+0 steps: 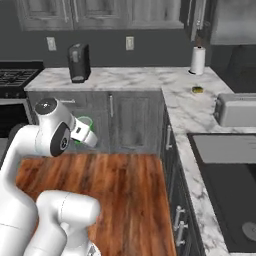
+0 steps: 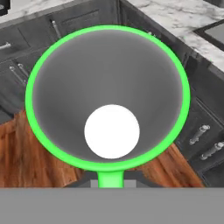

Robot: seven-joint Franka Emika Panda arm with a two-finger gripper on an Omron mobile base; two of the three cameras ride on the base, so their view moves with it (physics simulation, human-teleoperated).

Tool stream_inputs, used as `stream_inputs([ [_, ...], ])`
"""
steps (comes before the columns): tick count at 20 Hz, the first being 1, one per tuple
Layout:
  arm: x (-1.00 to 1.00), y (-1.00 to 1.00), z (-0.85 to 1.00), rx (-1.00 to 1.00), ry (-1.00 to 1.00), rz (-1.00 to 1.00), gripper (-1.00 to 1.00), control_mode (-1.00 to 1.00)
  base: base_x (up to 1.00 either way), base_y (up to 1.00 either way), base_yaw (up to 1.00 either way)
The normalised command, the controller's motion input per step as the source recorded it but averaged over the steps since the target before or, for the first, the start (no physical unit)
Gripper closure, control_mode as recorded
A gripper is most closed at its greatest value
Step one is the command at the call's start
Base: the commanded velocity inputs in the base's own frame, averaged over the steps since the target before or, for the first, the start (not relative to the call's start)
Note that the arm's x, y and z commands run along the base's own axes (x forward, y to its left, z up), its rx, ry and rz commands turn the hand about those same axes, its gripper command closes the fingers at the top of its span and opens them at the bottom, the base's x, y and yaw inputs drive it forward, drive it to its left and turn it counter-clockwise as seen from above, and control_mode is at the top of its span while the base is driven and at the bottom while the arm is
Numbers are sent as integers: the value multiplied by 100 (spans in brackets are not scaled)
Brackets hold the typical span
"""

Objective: Move the mug from next to the sink to the open cabinet. Then, move the bowl with the onion to the fridge to clear the area for faucet cleaning.

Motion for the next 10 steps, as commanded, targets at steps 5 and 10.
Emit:
stream_inputs([
  [5,0,0,0,0,0,0,100,100,100,15,40],
  [10,0,0,0,0,0,0,100,100,100,0,23],
])
